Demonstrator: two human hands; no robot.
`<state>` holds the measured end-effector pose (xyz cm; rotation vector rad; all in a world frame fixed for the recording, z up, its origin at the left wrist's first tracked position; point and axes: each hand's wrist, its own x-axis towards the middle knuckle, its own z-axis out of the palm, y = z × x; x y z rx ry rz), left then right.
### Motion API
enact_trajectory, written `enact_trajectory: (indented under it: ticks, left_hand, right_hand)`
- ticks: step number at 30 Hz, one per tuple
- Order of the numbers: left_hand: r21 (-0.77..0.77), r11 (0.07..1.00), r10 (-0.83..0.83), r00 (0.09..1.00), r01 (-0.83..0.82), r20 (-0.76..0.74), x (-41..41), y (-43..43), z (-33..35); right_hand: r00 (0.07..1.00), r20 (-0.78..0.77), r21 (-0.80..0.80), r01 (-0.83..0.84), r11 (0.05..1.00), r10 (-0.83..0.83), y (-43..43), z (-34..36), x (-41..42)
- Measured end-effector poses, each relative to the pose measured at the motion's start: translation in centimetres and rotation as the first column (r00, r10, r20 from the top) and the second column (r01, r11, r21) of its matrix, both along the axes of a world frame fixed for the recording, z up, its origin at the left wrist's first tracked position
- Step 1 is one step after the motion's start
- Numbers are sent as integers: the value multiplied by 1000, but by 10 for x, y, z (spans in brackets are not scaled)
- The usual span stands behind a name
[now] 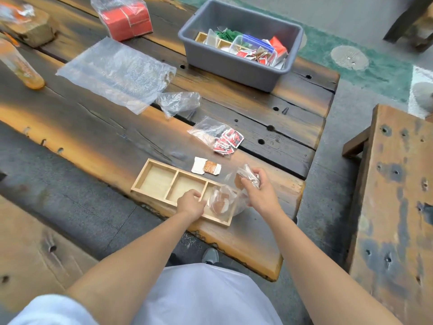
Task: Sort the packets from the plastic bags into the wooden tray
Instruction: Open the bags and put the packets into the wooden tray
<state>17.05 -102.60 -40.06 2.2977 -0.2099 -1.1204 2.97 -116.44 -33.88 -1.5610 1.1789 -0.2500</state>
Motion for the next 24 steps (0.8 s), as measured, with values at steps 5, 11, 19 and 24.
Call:
enact_trajectory:
  ticks: [5, 11, 19, 24]
  left_hand:
    - [74, 989, -137, 985, 130, 105, 1, -6, -4]
    - [171, 972, -199, 953, 162, 227, -1, -9, 1]
    - [190, 971, -183, 959, 142, 218, 6, -8, 3]
    - [185, 972, -184, 961, 147, 205, 7, -10, 3]
  right_hand:
    - [985, -85, -155, -160, 975, 148, 4, 11, 5]
    - [969, -130, -336, -241, 910, 209, 16, 25, 18]
    - [990, -120, -256, -102, 961, 74, 23, 42, 32]
    - [970, -209, -292, -184, 939, 125, 20, 48, 35]
